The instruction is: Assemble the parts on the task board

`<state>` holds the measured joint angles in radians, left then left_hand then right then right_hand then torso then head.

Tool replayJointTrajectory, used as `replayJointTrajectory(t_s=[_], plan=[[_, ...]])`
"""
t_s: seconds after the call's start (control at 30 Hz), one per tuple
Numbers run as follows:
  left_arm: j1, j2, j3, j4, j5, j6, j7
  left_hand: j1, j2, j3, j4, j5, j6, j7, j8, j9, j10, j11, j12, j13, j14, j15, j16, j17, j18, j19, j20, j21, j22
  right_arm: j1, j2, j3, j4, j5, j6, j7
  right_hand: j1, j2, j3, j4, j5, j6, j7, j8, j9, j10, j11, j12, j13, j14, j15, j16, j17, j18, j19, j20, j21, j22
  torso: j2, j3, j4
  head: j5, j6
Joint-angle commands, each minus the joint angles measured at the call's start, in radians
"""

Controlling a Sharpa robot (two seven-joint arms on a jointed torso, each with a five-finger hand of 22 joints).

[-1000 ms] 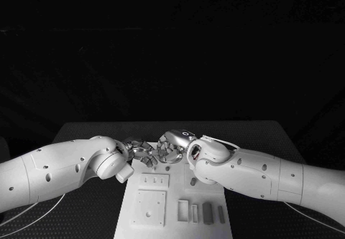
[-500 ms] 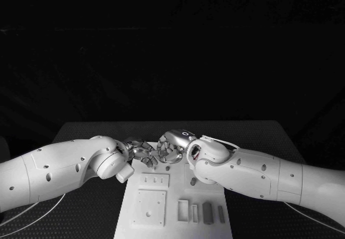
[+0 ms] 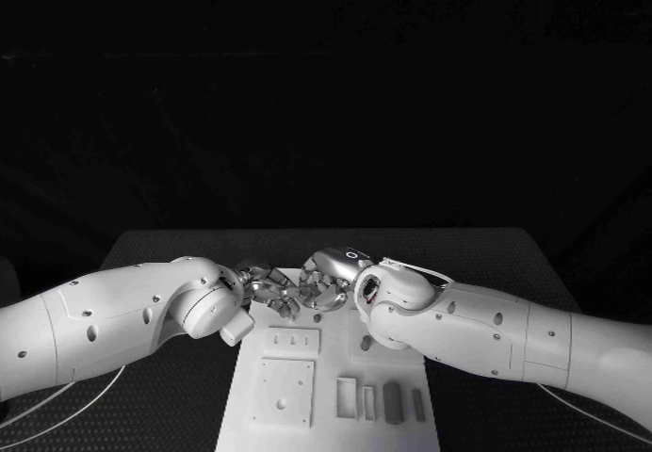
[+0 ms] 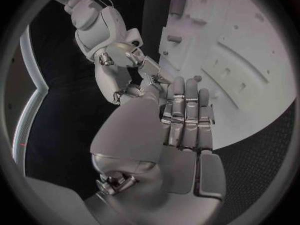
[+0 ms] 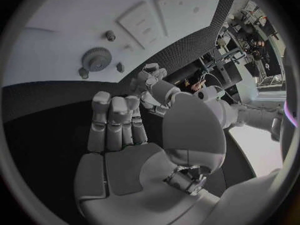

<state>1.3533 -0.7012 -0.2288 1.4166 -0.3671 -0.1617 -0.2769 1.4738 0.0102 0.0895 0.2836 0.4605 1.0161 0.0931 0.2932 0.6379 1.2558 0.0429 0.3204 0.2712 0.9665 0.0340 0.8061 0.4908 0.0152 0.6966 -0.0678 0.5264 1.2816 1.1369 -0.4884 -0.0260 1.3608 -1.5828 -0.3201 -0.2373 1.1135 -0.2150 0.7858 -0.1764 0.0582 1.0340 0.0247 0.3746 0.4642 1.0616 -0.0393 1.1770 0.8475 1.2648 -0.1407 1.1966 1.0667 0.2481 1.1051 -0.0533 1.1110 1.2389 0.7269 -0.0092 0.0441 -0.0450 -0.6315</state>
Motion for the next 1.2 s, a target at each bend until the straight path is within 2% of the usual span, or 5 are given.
replayJointTrajectory(t_s=[0.03,0.3,0.73,1.0,1.2], plan=[[0.002,0.002,0.002,0.003,0.026,0.022,0.016,0.0,-0.011,0.007,0.0,0.009,0.002,0.004,-0.003,0.006,-0.01,-0.001,0.004,-0.002,-0.006,0.0,0.002,-0.001,-0.015,-0.008,0.003,0.002,0.001,-0.003,0.003,-0.001,0.002,-0.009,0.02,0.01,-0.001,0.009,0.006,-0.001,-0.002,0.068,0.042,0.018,0.05,0.008,-0.002,-0.006,-0.001,0.008,-0.002,0.003,-0.001,0.014,0.006,0.001,0.003,-0.002,0.0,0.0001,-0.0011,0.0,0.0],[0.002,0.001,0.002,0.001,0.032,0.023,0.007,-0.021,-0.02,0.009,0.004,-0.004,0.001,0.006,-0.007,0.01,-0.011,0.0,0.004,-0.002,-0.008,0.002,0.003,-0.002,-0.015,-0.009,0.005,0.005,0.003,-0.004,0.002,-0.001,0.005,-0.006,0.016,0.012,-0.001,0.009,0.007,-0.002,-0.002,0.068,0.042,0.018,0.05,0.009,-0.002,-0.006,-0.001,0.009,-0.002,0.003,-0.001,0.014,0.007,0.001,0.003,-0.002,0.001,0.0009,-0.0006,0.001,-0.001],[0.002,0.004,0.002,-0.002,0.047,0.042,-0.033,-0.16,-0.074,0.041,0.008,-0.189,0.003,0.009,-0.03,0.028,-0.018,0.003,0.006,-0.006,-0.011,0.003,0.002,-0.012,-0.014,-0.008,0.004,0.017,0.005,-0.004,0.003,-0.001,0.008,-0.005,0.013,0.011,-0.002,0.01,0.008,-0.003,-0.002,0.069,0.042,0.018,0.05,0.01,-0.002,-0.006,-0.001,0.01,-0.002,0.003,-0.001,0.014,0.007,0.001,0.004,-0.002,0.0,0.0011,-0.0008,0.002,-0.006],[0.002,0.007,0.002,-0.004,0.061,0.052,-0.057,-0.219,-0.124,0.058,0.006,-0.161,0.0,0.011,-0.04,0.035,-0.024,0.005,0.007,-0.007,-0.015,0.004,0.0,-0.017,-0.013,-0.014,0.006,0.017,0.003,-0.005,0.005,-0.001,0.006,-0.005,0.013,0.011,-0.002,0.01,0.009,-0.004,-0.002,0.069,0.042,0.018,0.051,0.01,-0.002,-0.006,-0.001,0.01,-0.002,0.003,-0.001,0.014,0.008,0.001,0.004,-0.002,0.0,0.0005,-0.0014,0.002,-0.011],[0.002,0.009,0.001,-0.007,0.076,0.058,-0.057,-0.242,-0.143,0.073,0.004,-0.08,-0.004,0.013,-0.045,0.049,-0.03,0.007,0.01,-0.006,-0.022,0.008,0.001,-0.018,-0.014,-0.026,0.01,0.017,0.004,-0.006,0.008,-0.001,0.004,-0.006,0.015,0.01,-0.002,0.01,0.01,-0.004,-0.002,0.07,0.042,0.017,0.051,0.011,-0.003,-0.006,-0.001,0.011,-0.002,0.003,-0.001,0.014,0.008,0.001,0.004,-0.002,0.0,0.0006,-0.0009,0.001,-0.013]])
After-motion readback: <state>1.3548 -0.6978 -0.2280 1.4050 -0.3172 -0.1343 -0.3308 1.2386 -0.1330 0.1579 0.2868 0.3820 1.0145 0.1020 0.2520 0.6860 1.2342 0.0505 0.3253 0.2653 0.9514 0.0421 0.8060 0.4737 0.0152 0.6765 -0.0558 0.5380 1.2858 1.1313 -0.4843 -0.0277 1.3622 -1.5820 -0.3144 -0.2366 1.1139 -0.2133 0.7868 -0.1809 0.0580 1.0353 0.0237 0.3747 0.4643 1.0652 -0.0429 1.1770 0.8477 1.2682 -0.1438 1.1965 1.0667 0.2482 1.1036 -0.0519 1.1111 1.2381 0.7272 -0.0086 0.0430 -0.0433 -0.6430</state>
